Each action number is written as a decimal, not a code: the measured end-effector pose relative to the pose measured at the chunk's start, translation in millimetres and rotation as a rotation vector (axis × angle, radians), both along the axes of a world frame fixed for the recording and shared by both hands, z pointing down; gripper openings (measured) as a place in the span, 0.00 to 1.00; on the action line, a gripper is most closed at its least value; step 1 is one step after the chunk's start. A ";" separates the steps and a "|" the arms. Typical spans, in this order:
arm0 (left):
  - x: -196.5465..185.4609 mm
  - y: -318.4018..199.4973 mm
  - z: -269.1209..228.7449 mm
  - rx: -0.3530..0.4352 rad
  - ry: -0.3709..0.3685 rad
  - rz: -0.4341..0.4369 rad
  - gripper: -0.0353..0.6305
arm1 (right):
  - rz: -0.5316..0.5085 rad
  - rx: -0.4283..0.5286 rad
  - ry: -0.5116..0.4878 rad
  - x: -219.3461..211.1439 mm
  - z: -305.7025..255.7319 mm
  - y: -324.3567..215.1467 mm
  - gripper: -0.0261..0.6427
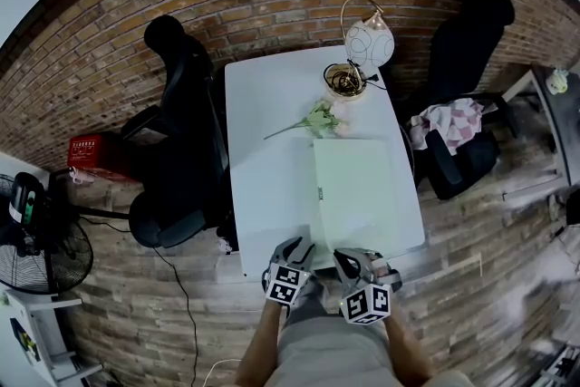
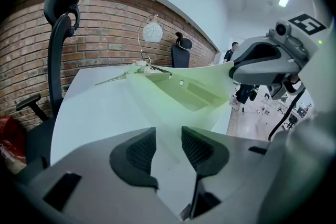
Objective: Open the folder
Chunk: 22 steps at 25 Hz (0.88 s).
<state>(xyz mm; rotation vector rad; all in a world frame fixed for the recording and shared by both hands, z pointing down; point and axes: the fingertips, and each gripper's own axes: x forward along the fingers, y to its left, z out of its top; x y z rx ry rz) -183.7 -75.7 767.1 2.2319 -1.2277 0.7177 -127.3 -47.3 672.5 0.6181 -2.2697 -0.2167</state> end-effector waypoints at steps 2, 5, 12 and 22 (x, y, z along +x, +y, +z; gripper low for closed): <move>0.0 0.1 -0.1 0.000 -0.002 0.001 0.28 | 0.008 0.005 -0.004 1.8 -3.0 -0.3 0.06; 0.2 0.4 -0.1 0.000 -0.004 0.002 0.28 | 0.019 0.013 -0.008 4.4 -8.1 -1.1 0.06; 0.0 0.0 0.3 0.001 -0.011 0.005 0.28 | 0.044 0.034 -0.020 10.6 -19.6 -4.0 0.06; -0.3 0.3 -0.7 0.002 -0.017 0.008 0.28 | 0.091 0.058 -0.037 22.7 -34.3 -6.3 0.06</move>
